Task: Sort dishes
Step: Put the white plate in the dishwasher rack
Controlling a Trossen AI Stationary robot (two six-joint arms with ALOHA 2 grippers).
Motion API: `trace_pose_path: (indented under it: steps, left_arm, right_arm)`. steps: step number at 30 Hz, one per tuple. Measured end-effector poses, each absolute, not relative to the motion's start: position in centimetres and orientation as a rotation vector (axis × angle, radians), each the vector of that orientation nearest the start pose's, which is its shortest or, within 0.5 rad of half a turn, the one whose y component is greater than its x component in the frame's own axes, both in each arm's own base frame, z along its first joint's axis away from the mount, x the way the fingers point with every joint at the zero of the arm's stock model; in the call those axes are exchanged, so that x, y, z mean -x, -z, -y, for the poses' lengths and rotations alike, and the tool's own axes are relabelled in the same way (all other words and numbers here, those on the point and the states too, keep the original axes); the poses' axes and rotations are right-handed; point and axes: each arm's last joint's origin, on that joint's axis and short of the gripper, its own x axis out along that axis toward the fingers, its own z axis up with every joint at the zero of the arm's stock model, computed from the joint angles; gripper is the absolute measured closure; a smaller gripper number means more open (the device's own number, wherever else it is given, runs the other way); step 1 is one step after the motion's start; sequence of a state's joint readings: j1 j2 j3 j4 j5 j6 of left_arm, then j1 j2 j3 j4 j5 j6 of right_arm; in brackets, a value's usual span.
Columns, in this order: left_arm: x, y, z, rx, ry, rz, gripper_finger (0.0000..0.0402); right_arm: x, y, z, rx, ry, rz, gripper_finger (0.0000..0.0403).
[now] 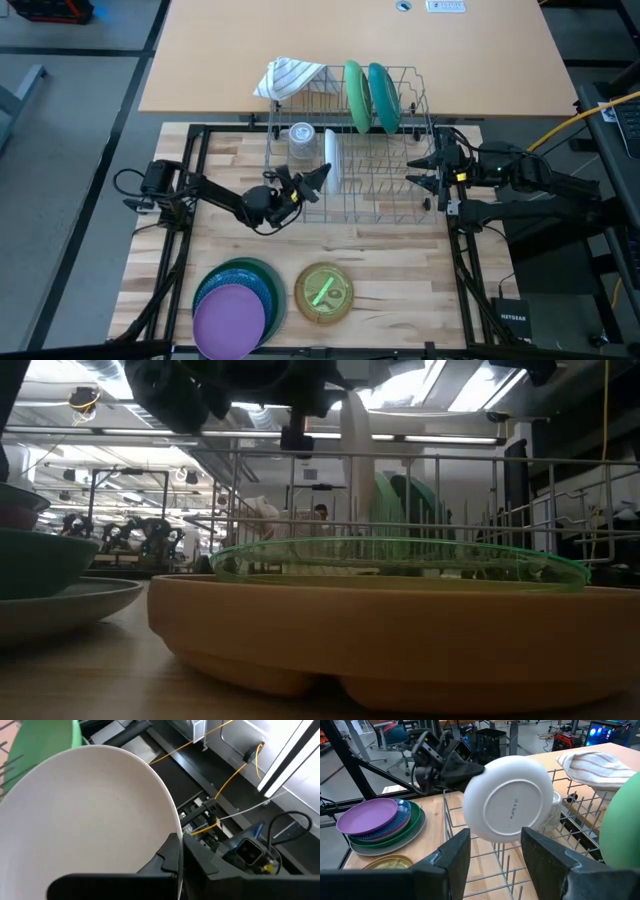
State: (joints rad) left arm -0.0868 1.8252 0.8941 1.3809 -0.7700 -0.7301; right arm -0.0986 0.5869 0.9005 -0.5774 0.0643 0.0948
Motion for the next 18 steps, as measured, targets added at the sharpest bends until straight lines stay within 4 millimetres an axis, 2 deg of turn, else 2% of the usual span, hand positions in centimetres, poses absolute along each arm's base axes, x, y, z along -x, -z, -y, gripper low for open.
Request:
trace_pose_path:
  steps: [10, 18]
  left_arm:
    - [-36.1, -22.7, -0.1, 0.942, -0.524, 0.633, 0.0402]
    - [-36.6, -20.9, -0.1, 1.002, -0.586, 0.494, 0.0402]
  right_arm:
    - [-10.7, -35.7, 1.2, -0.099, 0.174, -0.256, 0.0224]
    - [-10.7, -35.7, 1.2, -0.100, 0.174, -0.256, 0.0224]
